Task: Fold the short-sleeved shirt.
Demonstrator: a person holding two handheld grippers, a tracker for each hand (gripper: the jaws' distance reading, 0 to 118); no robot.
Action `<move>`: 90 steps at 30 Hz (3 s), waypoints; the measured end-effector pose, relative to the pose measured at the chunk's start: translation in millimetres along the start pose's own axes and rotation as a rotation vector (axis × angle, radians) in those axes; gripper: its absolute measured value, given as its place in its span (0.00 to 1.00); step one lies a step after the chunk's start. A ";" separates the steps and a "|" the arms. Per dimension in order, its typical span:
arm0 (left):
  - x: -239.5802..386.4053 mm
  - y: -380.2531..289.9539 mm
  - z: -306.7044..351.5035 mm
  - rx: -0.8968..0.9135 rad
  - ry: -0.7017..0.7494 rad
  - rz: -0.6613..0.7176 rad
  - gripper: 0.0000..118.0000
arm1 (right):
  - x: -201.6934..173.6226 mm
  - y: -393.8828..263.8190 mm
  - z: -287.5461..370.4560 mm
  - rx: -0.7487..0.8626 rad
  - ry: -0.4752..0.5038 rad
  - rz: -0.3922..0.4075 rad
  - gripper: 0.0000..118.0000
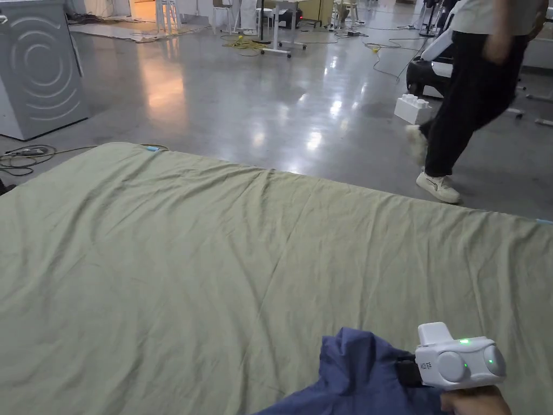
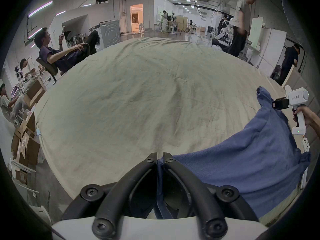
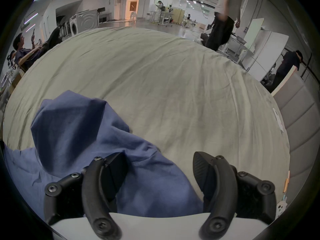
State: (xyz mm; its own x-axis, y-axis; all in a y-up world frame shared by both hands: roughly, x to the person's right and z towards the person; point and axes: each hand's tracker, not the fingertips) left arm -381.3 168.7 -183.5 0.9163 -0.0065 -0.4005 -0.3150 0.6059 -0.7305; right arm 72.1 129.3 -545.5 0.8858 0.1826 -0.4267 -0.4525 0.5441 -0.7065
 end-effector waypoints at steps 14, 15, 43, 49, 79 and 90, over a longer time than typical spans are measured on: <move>5.4 5.0 14.2 0.069 -0.017 -0.002 0.05 | -4.9 -5.0 60.9 0.193 -0.021 -0.034 0.02; 5.9 7.1 16.0 0.082 -0.024 -0.003 0.05 | -1.0 -4.8 70.0 0.214 -0.023 -0.037 0.02; 120.9 299.2 191.1 0.613 -0.240 -0.095 0.04 | 150.0 53.8 406.7 0.776 -0.441 -0.216 0.02; 146.8 365.4 217.1 0.673 -0.233 -0.121 0.04 | 161.0 85.4 440.8 0.847 -0.500 -0.233 0.02; 166.6 374.0 181.3 0.710 -0.240 -0.155 0.04 | 164.7 71.4 417.0 0.821 -0.537 -0.226 0.02; 125.9 249.9 181.7 0.659 -0.257 -0.185 0.04 | 119.2 -50.7 412.7 0.732 -0.490 -0.215 0.02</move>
State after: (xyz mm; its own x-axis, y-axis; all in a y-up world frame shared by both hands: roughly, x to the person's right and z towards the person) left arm -299.7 463.9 -316.0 0.9947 -0.0178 -0.1011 -0.0087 0.9665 -0.2564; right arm 243.2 461.4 -327.5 0.9640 0.2538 0.0788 -0.2418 0.9608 -0.1359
